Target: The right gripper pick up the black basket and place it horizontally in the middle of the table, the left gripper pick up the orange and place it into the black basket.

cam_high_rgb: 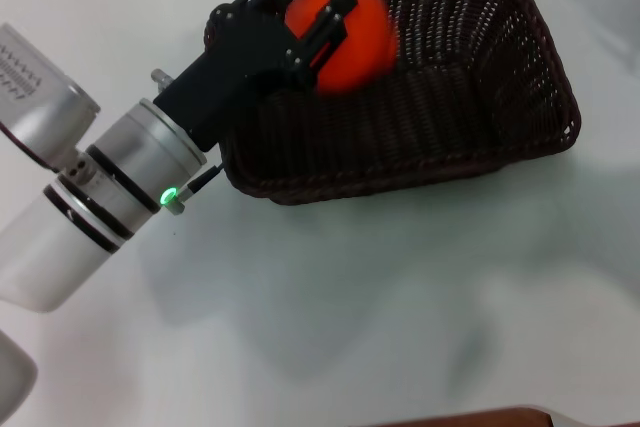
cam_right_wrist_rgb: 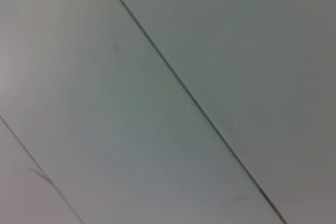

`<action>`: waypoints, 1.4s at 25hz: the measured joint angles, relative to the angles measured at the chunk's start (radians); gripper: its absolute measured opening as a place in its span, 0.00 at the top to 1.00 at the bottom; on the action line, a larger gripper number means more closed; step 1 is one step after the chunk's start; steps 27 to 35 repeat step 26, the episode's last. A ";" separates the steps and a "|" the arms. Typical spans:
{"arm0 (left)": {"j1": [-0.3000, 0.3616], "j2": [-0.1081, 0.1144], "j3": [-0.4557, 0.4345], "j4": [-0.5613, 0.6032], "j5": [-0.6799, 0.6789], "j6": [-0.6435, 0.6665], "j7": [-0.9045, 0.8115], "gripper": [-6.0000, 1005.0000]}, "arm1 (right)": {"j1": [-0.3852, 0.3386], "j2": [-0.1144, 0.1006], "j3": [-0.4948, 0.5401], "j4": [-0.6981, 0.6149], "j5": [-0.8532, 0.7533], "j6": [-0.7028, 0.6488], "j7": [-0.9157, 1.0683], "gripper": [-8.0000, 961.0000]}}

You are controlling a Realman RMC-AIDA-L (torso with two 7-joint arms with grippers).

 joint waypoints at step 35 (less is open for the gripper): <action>0.130 0.004 -0.604 0.346 -0.102 -0.402 0.175 0.09 | -0.009 0.044 0.187 0.485 0.309 -0.103 -0.774 0.29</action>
